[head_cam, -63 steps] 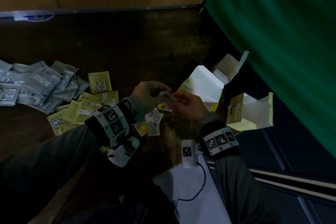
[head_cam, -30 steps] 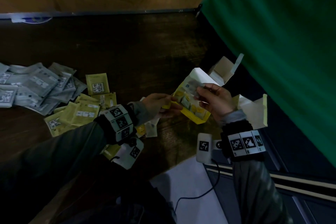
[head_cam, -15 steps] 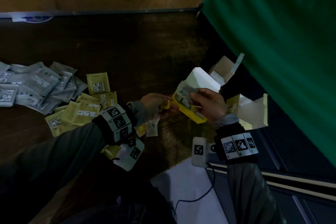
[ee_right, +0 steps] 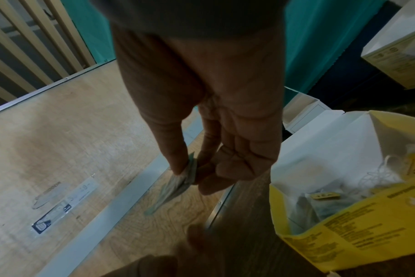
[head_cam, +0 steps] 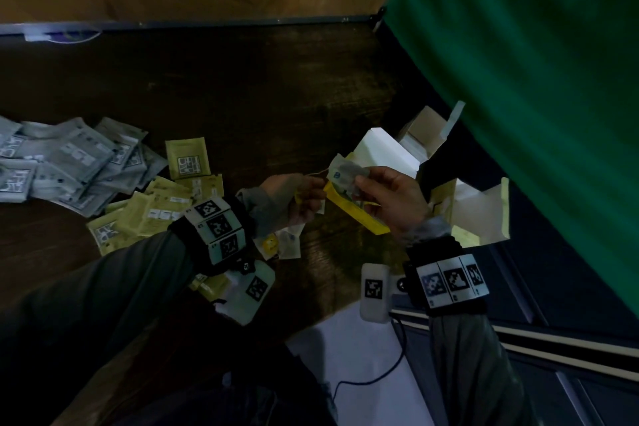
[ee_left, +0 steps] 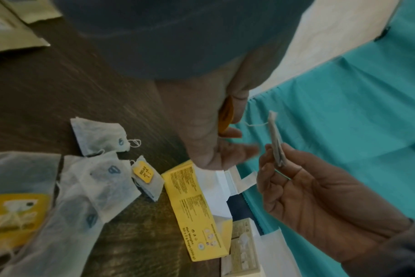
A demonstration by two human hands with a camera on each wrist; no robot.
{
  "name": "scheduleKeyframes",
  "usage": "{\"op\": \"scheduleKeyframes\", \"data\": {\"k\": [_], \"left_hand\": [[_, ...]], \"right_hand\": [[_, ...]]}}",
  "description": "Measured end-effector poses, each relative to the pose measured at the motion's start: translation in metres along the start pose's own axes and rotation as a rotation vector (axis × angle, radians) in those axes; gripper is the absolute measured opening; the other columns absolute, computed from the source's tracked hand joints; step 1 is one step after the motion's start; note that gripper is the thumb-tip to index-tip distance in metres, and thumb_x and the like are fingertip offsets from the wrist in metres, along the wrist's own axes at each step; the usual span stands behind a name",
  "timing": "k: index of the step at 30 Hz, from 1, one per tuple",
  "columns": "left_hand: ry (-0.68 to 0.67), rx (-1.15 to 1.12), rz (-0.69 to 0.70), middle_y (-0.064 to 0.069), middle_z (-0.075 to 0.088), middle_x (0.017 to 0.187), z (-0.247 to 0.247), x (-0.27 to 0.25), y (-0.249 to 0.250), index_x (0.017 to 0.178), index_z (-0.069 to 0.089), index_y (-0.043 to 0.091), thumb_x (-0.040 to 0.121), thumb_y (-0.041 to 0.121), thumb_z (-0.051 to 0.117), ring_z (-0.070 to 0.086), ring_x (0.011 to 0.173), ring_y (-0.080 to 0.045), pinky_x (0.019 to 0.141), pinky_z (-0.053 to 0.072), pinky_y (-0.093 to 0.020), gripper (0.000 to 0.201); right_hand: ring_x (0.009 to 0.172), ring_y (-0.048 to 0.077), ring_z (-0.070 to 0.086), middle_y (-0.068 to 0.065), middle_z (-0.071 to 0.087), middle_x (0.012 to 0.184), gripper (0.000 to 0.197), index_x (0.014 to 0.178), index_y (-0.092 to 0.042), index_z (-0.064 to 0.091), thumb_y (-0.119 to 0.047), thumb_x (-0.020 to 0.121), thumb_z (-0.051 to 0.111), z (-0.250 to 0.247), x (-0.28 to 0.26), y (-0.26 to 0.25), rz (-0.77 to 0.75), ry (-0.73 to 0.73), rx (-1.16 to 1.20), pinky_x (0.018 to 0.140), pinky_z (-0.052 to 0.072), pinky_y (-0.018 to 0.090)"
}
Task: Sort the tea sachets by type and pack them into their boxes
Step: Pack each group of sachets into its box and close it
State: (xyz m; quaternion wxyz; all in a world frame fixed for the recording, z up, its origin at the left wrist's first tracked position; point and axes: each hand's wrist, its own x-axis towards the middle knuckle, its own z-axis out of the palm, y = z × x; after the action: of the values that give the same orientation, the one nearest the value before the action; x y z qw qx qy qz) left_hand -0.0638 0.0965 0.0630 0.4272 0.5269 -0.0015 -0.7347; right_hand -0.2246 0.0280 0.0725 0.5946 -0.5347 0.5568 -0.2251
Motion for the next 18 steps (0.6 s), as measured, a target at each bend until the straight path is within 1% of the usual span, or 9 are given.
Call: {"op": "scheduleKeyframes", "data": {"k": [2,4,7,9,11,12,14,16,18], "left_hand": [[-0.023,-0.055,0.026,-0.011,0.065,0.091,0.0,-0.001,0.001,0.098,0.06,0.004,0.095,0.012,0.044,0.063,0.076,-0.019,0.065,0.048,-0.026,0.019],[-0.074,-0.119,0.036,-0.015,0.065,0.11,0.001,-0.002,0.001,0.11,0.059,0.005,0.097,0.018,0.042,0.065,0.095,-0.024,0.076,0.051,-0.035,0.025],[-0.086,-0.193,0.056,-0.017,0.057,0.125,0.0,-0.001,0.0,0.12,0.053,0.005,0.1,0.026,0.035,0.06,0.104,-0.027,0.087,0.047,-0.04,0.035],[-0.075,-0.184,0.08,-0.019,0.054,0.129,0.002,-0.001,-0.001,0.127,0.05,0.002,0.1,0.03,0.034,0.056,0.111,-0.03,0.085,0.048,-0.038,0.042],[-0.08,-0.12,0.096,-0.016,0.053,0.133,0.004,0.0,-0.002,0.133,0.047,0.005,0.101,0.035,0.029,0.051,0.12,-0.031,0.078,0.048,-0.033,0.048],[-0.085,-0.111,0.103,-0.014,0.053,0.133,0.005,-0.001,-0.002,0.134,0.046,0.006,0.101,0.036,0.028,0.05,0.121,-0.03,0.074,0.048,-0.032,0.049],[-0.107,-0.141,0.097,-0.014,0.051,0.134,0.007,-0.003,-0.003,0.136,0.04,0.003,0.101,0.034,0.028,0.053,0.112,-0.029,0.071,0.046,-0.032,0.049],[-0.106,-0.116,0.105,-0.017,0.05,0.133,0.006,-0.005,-0.003,0.139,0.036,0.002,0.101,0.03,0.028,0.056,0.104,-0.03,0.072,0.044,-0.032,0.047],[-0.033,-0.049,0.111,-0.022,0.046,0.138,0.004,-0.004,-0.004,0.139,0.036,-0.001,0.1,0.027,0.034,0.05,0.12,-0.038,0.07,0.044,-0.03,0.047]], "right_hand": [[0.067,0.013,0.064,0.004,0.069,0.08,0.009,0.09,-0.015,0.064,-0.007,0.086,0.064,0.001,-0.001,-0.002,0.002,-0.007,0.018,0.057,0.045,0.023],[0.071,0.015,0.064,0.005,0.07,0.084,0.014,0.097,-0.016,0.064,-0.008,0.086,0.064,0.002,-0.004,-0.004,0.025,-0.011,0.044,0.061,0.047,0.026],[0.073,0.014,0.064,0.009,0.068,0.095,0.023,0.108,-0.018,0.064,-0.008,0.086,0.064,0.012,-0.009,-0.001,0.083,-0.018,0.057,0.054,0.048,0.02],[0.08,0.017,0.064,0.013,0.066,0.104,0.019,0.103,-0.017,0.064,-0.008,0.086,0.064,0.022,-0.012,0.006,0.088,-0.026,0.035,0.057,0.05,0.02],[0.079,0.015,0.064,0.012,0.066,0.102,0.013,0.099,-0.013,0.065,-0.011,0.086,0.065,0.03,-0.015,0.012,0.052,-0.023,-0.061,0.058,0.053,0.018],[0.076,0.013,0.064,0.012,0.066,0.099,0.016,0.101,-0.008,0.064,-0.012,0.087,0.065,0.032,-0.017,0.014,0.027,-0.026,-0.099,0.058,0.054,0.017],[0.075,0.015,0.065,0.014,0.068,0.096,0.023,0.104,0.0,0.062,-0.013,0.085,0.066,0.037,-0.019,0.019,-0.026,-0.029,-0.14,0.061,0.055,0.018],[0.08,0.02,0.067,0.013,0.069,0.096,0.024,0.1,-0.005,0.063,-0.018,0.082,0.071,0.04,-0.02,0.021,-0.078,-0.03,-0.201,0.063,0.056,0.022],[0.081,0.016,0.066,0.005,0.069,0.09,0.024,0.096,-0.01,0.064,-0.022,0.078,0.075,0.043,-0.02,0.022,-0.111,-0.041,-0.262,0.063,0.054,0.021]]}}
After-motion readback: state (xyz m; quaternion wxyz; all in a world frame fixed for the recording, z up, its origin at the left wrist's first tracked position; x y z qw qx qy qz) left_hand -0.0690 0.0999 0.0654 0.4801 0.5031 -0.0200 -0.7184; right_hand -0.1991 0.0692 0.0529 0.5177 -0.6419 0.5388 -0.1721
